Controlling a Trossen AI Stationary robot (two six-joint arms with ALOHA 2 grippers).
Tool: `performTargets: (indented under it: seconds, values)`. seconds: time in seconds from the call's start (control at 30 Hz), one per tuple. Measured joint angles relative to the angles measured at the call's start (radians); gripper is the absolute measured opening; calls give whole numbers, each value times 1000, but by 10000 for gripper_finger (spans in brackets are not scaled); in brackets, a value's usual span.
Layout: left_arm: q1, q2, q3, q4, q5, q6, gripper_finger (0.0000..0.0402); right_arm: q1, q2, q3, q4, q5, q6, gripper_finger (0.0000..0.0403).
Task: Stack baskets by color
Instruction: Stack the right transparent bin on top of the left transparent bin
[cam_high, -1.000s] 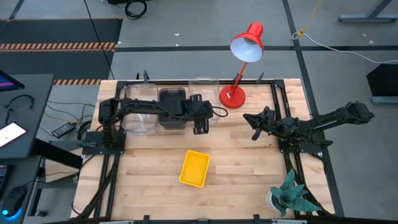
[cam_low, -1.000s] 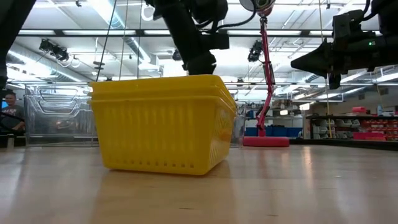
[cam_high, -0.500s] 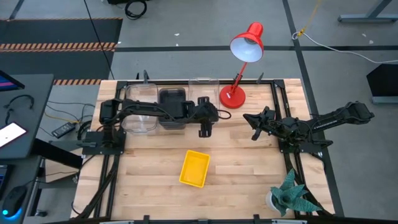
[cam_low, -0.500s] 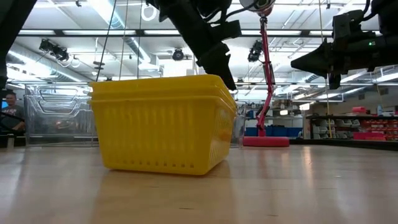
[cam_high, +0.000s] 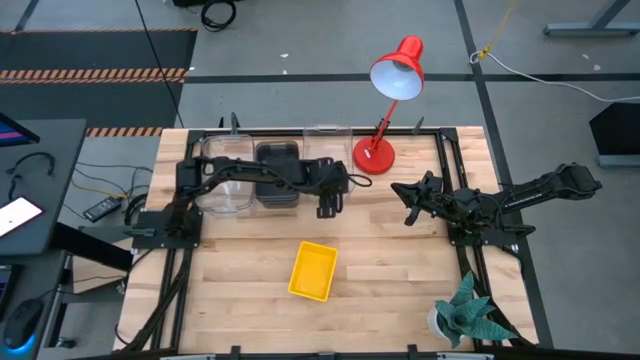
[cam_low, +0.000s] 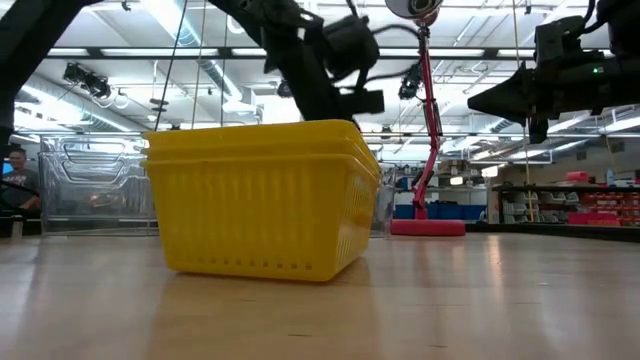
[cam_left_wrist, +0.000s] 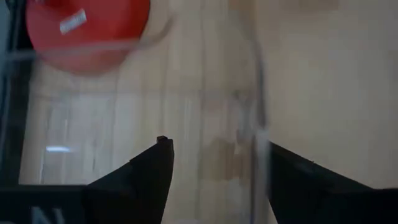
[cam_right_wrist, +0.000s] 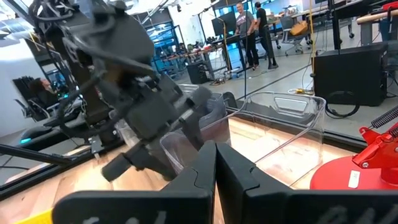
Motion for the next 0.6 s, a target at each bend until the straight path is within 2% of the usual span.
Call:
performTargets:
  seconds: [0.2,0.37,0.53,0.6]
  values:
    - [-1,20,0,-52,0,7,178,0,0,0,0,0,0,13]
    - [0,20,0,-73,2,7,109,0,0,0,0,0,0,13]
    - [-2,18,0,-87,2,21,24,0,0,0,0,0,0,13]
    - [-2,12,0,-92,7,19,11,0,0,0,-1,0,0,13]
